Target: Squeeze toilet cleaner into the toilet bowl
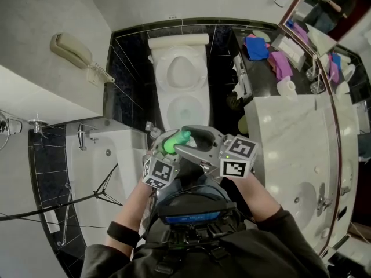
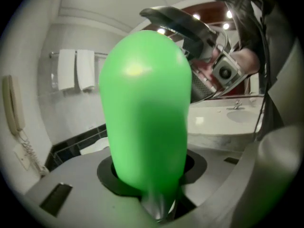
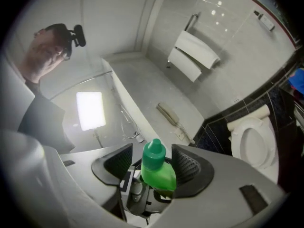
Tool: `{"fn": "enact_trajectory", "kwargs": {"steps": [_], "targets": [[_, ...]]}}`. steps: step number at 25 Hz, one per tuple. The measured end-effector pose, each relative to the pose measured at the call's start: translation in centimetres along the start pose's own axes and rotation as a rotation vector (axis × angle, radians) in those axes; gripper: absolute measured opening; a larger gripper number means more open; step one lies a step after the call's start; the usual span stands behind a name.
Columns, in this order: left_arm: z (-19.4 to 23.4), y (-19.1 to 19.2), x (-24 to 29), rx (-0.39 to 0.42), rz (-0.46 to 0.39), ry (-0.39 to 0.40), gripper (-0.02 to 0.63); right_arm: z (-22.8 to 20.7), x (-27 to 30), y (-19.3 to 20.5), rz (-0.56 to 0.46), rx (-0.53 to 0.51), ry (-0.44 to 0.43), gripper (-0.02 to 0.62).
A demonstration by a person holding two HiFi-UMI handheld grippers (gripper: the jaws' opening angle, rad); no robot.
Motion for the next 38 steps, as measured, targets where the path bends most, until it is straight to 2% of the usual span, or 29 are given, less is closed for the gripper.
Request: {"fn": "enact_trajectory", "kwargs": {"steps": [5, 8, 12, 15, 19, 21, 25, 27, 32, 35, 38], "targets": [[-0.2, -3.4, -1.9, -0.083, -0.082, 0.429, 0.184, 0.9, -0.5, -1.5, -0.091, -0.293, -0.179, 0.278], [-0.4, -4.2, -2.7, -0.117, -0.087, 0.612, 0.186, 2.0, -1.1, -2.6, -0.099, -0.342, -0.3, 0.278], [-0.3, -5.0, -3.6, -0.14, -0.115, 0.767, 0.186, 2.8, -1.4, -3.8, -0.134, -0.401, -0.395, 0.261], [-0.6, -6.0, -3.9, -0.151, -0.113, 0.839, 0.186, 3.1, -1.4, -4.2, -0.142, -0.429, -0.42, 0.242], [-1.2, -6.2, -3.7, -0.106, -0.095, 0.916, 0.186, 3.7, -1.4, -4.6, -0.16, -0.438, -0.45, 0.21], [-1.3, -5.7, -3.5, -0.101, -0.11, 0.916, 0.186, 4.0, -1.5, -4.6, -0.164, -0.432, -0.459, 0.164], [-1.7, -6.3, -3.5, -0.097, -0.107, 0.909, 0.186, 3.8, -1.6, -4.3, -0.173, -0.377, -0.45, 0.161], [-1.6, -6.1, -3.3, -0.088, -0.092, 0.857, 0.186, 3.5, -1.7, -4.0, -0.165, -0.346, -0.427, 0.161], [-1.1, -5.1, -2.2, -0.02, -0.022, 0.589, 0.186, 2.1, -1.6, -3.0, -0.106, -0.273, -0.33, 0.16], [-1.0, -4.1, -1.5, 0.037, 0.005, 0.395, 0.186, 1.5, -1.6, -2.4, -0.042, -0.205, -0.28, 0.16], [-1.0, -2.3, -0.8, 0.058, 0.017, 0.181, 0.186, 0.5, -1.2, -1.6, -0.02, -0.176, -0.211, 0.16]]}}
Point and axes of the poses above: the fingertips, and each gripper's own axes: x forward along the fingers, z to its left, y out of its underside, the point moved 9 cm from there along -x, backward along the fingers, and after that the axes turned 9 degrees about y, right-handed, at the moved point
